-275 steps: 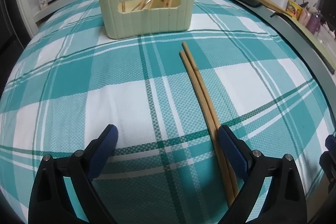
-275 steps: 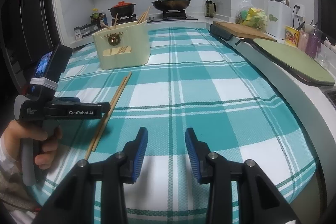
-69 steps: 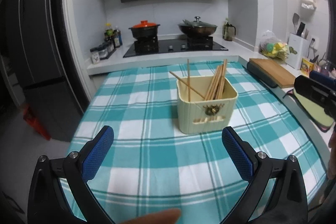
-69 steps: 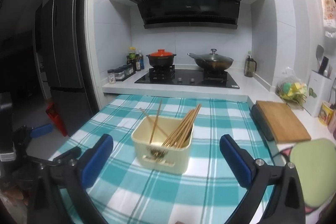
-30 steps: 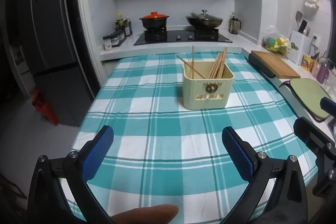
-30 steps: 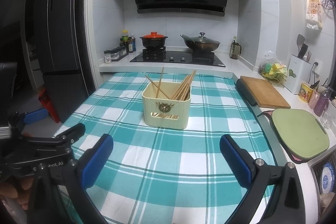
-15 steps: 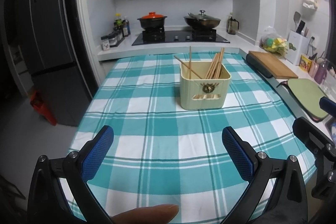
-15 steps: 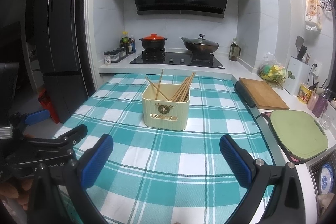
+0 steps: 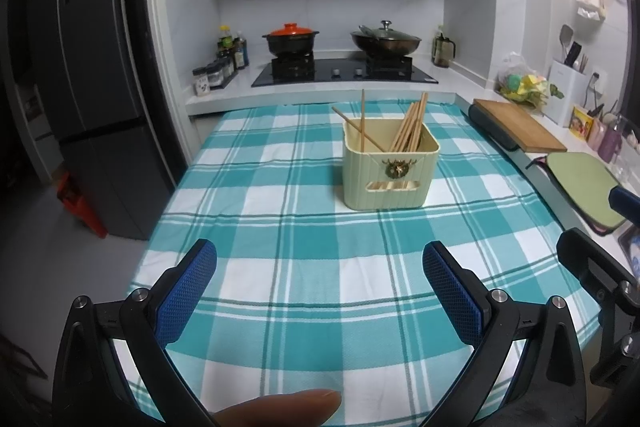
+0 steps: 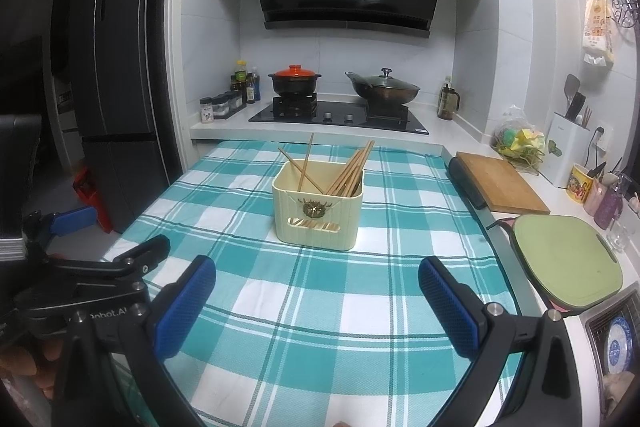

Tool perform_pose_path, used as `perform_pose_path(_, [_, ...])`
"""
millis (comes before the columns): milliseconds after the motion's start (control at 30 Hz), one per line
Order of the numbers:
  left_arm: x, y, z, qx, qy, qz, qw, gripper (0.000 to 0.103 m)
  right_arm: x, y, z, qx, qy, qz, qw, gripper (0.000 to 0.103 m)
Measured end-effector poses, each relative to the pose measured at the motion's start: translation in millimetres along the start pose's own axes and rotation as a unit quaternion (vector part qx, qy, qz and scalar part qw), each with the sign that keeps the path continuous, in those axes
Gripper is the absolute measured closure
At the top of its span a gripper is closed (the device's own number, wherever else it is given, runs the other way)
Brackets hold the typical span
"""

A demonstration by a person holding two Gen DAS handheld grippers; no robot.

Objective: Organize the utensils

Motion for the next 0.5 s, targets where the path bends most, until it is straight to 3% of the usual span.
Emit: perform_pose_path(500, [1.9, -3.6, -1.7, 0.002, 0.004, 0.000, 1.0000, 0.000, 1.3, -0.8, -2.2, 0.002, -0.001, -0.002, 1.000, 0.000])
Point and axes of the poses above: each gripper's, at about its wrist camera, not at the fingertips, and z roughly the way its jaws point, x to its right, y to its underside, the point moved 5 cm from there along z, roughly the way its jaws point, and after that the axes turned 3 degrees about y, right-handed, at the moved point
